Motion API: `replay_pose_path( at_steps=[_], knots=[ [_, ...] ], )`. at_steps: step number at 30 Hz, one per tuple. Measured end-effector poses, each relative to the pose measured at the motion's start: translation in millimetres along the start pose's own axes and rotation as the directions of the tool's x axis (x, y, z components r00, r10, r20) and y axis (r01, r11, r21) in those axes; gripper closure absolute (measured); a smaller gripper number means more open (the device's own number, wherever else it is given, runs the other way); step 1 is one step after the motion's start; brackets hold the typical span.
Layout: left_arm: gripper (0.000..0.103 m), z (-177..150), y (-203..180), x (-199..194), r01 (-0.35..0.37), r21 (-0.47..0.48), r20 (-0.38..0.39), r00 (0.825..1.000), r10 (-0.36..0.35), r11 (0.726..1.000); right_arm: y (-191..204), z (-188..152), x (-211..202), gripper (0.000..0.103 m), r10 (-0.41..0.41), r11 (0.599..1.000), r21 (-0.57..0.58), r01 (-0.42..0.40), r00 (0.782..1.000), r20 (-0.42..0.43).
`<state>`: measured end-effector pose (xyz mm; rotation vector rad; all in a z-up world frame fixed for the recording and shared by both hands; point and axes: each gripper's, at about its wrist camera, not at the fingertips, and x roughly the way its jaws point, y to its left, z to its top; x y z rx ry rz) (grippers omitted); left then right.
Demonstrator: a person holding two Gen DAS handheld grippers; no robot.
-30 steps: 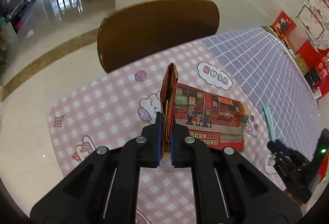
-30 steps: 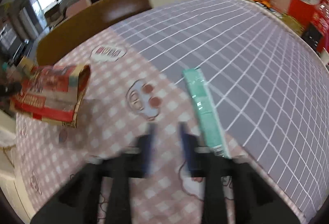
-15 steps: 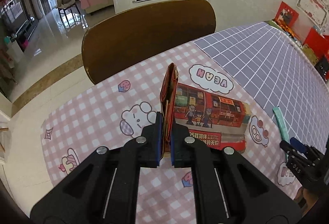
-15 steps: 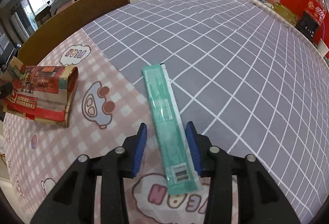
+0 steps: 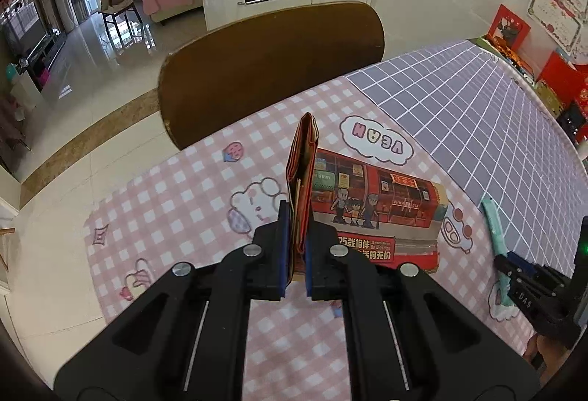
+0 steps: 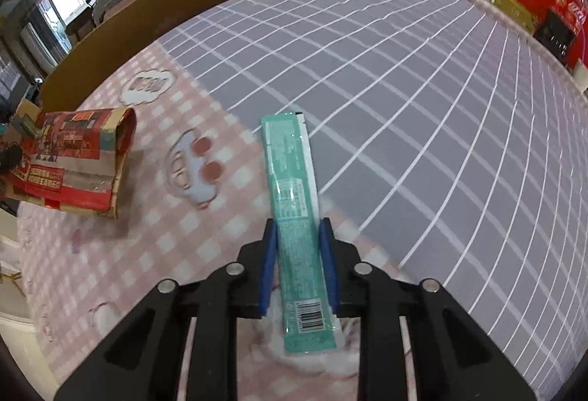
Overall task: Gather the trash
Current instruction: 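Lift the red box with the left tool while the right tool grasps the teal tube, then carry the red box and teal tube over the blue bin and open the left tool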
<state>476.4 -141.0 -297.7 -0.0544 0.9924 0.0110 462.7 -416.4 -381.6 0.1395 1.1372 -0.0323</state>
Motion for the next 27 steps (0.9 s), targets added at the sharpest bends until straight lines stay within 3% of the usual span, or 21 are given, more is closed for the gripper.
replay_pose_path(
  at_steps=[5,9,15,19,23,27],
  knots=[
    [0.096,-9,35,-21,0.004,-0.033,-0.012,1.0,-0.004,0.999,39,-14,-23,0.081,0.084,0.996,-0.008,-0.084,0.996,-0.008],
    [0.096,-22,86,-43,-0.033,-0.074,-0.015,0.999,0.032,0.997,93,-25,-39,0.081,0.194,0.98,-0.029,-0.195,0.981,-0.02],
    [0.096,-46,182,-78,-0.103,-0.184,-0.033,0.995,0.099,0.978,216,-46,-55,0.081,0.355,0.922,-0.141,-0.361,0.933,-0.063],
    [0.096,-74,257,-101,-0.176,-0.258,-0.058,0.984,0.167,0.95,295,-67,-61,0.081,0.447,0.871,-0.172,-0.461,0.887,-0.117],
    [0.096,-103,318,-113,-0.238,-0.304,-0.114,0.97,0.213,0.922,361,-92,-65,0.081,0.484,0.829,-0.218,-0.515,0.856,-0.179],
    [0.096,-133,373,-110,-0.3,-0.329,-0.219,0.947,0.237,0.895,412,-116,-67,0.081,0.5,0.802,-0.237,-0.548,0.834,-0.234]
  ],
)
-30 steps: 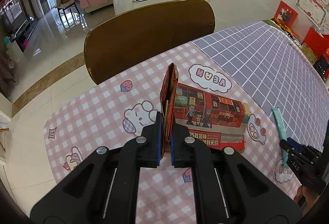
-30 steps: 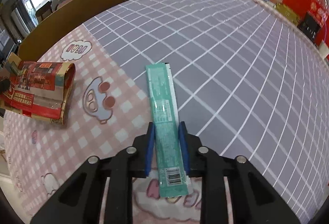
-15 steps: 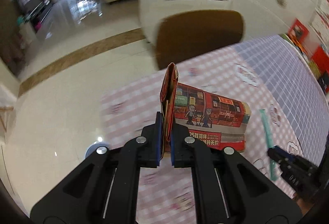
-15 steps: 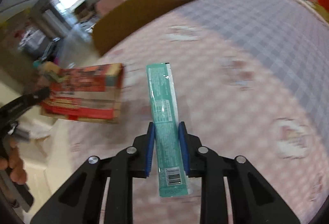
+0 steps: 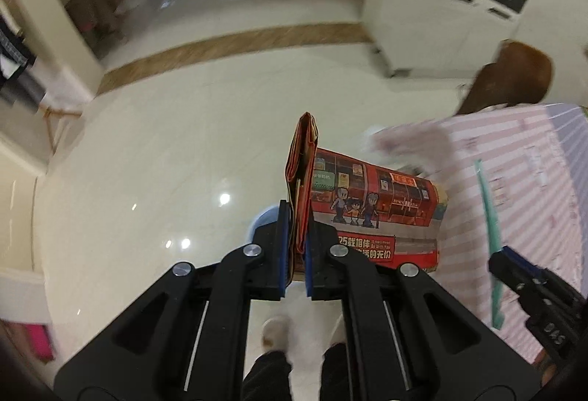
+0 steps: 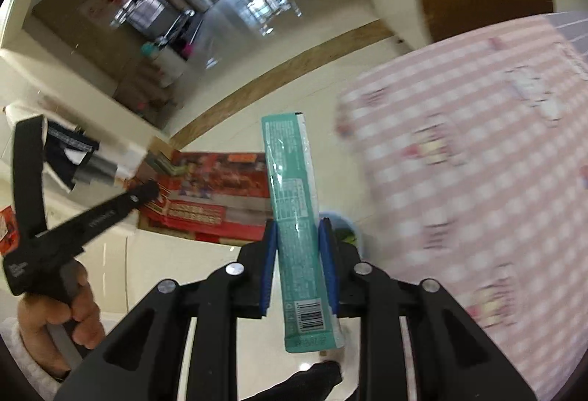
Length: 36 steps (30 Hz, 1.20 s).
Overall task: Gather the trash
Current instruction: 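Carry the red box and teal tube over the blue bin and open the left tool, then open the right tool over the blue bin to drop the teal tube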
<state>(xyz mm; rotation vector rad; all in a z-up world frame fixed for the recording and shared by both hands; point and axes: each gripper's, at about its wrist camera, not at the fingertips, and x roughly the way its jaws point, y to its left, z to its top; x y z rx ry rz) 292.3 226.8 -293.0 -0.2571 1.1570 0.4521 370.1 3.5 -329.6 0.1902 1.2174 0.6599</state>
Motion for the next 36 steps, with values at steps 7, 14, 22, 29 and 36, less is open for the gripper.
replay_pose_path(
  at_steps=[7,14,22,29,36],
  knots=[
    [0.096,-1,56,29,-0.029,-0.023,-0.105,0.994,0.026,0.999,55,-10,39,0.08,0.019,1.0,-0.012,-0.02,0.998,-0.066],
    [0.092,7,70,44,0.025,-0.027,-0.14,0.99,-0.028,0.999,79,-13,58,0.08,0.005,1.0,-0.002,-0.006,0.996,-0.087],
    [0.044,16,71,68,0.091,-0.001,-0.219,0.972,-0.089,0.996,79,-18,59,0.08,-0.011,1.0,0.026,0.014,0.995,-0.103],
    [0.043,14,76,75,0.122,-0.043,-0.26,0.957,-0.129,0.992,84,-15,74,0.079,-0.021,0.999,0.026,0.024,0.992,-0.125],
    [0.039,14,85,63,0.133,-0.056,-0.251,0.957,-0.143,0.99,95,-9,88,0.079,-0.02,1.0,0.0,0.02,0.99,-0.141]
  ],
)
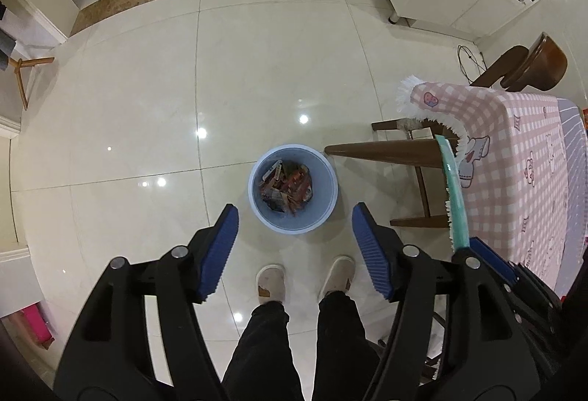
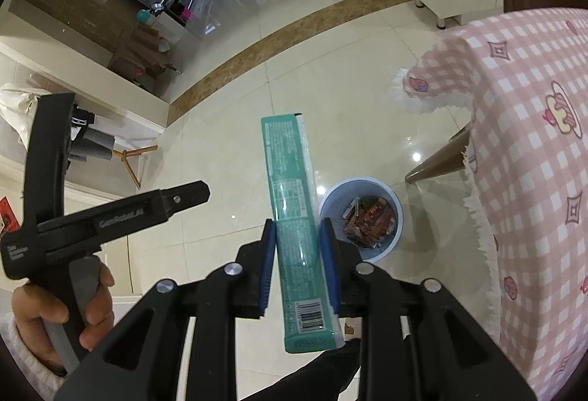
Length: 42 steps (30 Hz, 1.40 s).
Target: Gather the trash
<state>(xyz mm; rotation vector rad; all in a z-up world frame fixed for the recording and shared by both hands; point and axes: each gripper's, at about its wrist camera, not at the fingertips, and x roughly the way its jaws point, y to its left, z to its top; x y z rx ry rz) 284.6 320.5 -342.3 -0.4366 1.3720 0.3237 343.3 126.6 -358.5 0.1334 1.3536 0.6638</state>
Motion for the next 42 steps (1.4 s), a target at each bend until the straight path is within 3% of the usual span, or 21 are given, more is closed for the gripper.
replay_pose_path(
  at_steps=[11,14,16,22,31,38,42],
  knots=[
    [0.033,-2,29,-22,0.014,-0.041,0.021,1.0,-0.013,0.999,36,8,12,0.077,0.005,0.999,-0.053,-0.005,1.0,-0.012],
    [0.033,-4,35,-28,0.015,-0.04,0.029,0.999,-0.013,0.999,42,10,13,0.073,0.004,0.998,-0.062,-0.004,1.0,-0.006],
    [0.032,-7,38,-33,0.013,-0.038,0.038,0.999,-0.011,0.999,47,11,13,0.06,-0.007,0.998,-0.061,0.007,1.0,-0.004],
    [0.03,-15,33,-51,0.005,0.009,0.073,0.997,-0.005,1.0,55,8,-3,0.056,-0.045,0.996,-0.073,0.048,0.998,0.045],
    [0.027,-37,-6,-99,-0.011,0.127,0.175,0.985,-0.011,0.992,42,-19,-69,0.053,-0.117,0.993,-0.015,0.121,0.981,0.152],
    [0.024,-78,-51,-151,-0.04,0.221,0.301,0.953,-0.029,0.974,31,-54,-147,0.046,-0.155,0.987,0.009,0.158,0.951,0.268],
    [0.021,-114,-79,-186,-0.057,0.255,0.378,0.925,-0.045,0.965,27,-83,-196,0.04,-0.167,0.984,0.006,0.176,0.923,0.346]
  ],
)
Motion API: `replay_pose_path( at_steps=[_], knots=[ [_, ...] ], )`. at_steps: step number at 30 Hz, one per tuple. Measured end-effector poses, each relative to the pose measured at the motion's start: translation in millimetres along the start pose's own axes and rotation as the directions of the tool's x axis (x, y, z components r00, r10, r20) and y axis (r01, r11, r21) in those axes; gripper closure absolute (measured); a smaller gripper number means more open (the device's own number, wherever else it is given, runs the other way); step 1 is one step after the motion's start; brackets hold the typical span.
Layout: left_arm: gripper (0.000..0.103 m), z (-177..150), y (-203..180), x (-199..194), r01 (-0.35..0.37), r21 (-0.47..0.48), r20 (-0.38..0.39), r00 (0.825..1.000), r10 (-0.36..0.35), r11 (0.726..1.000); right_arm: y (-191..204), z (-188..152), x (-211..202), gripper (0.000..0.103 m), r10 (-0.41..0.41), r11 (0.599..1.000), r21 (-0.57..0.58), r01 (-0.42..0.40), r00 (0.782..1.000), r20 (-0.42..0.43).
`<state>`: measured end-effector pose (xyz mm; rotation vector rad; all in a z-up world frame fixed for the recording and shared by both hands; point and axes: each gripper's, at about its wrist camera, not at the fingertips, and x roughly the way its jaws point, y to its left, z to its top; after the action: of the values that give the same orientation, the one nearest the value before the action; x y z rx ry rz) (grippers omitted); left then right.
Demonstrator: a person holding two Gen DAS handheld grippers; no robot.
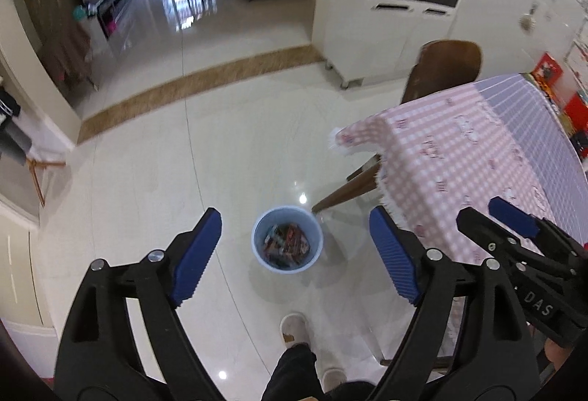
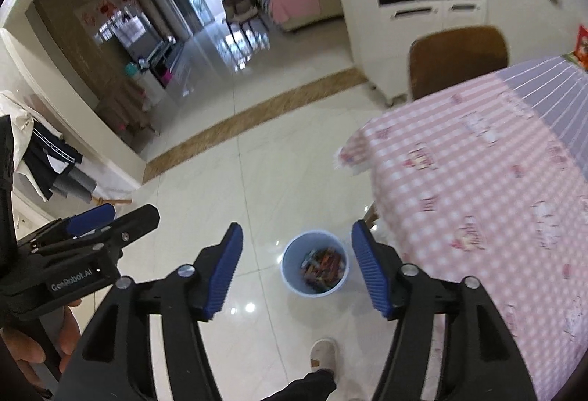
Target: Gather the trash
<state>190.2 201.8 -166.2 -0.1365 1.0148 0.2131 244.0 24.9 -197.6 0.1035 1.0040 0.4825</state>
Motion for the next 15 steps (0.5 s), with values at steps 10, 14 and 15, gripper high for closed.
replay_pose_path(
  at_steps=[10,14,15],
  knots=[
    [0.016,-68,-75,-121,0.001,0.005,0.177,0.984,-0.002,1.0,-30,-58,-151,0.027,-0.012,0.997,-0.067,0.026,0.98,0.198],
    [0.014,-92,-96,-159,0.001,0.027,0.216,0.976,-0.007,1.0,-36,-82,-197,0.024,-0.021,0.997,-0.067,0.039,0.968,0.251],
    [0.014,-97,-101,-169,-0.008,0.033,0.228,0.974,0.0,0.999,-38,-88,-210,0.022,-0.028,0.997,-0.061,0.045,0.965,0.26]
  ],
)
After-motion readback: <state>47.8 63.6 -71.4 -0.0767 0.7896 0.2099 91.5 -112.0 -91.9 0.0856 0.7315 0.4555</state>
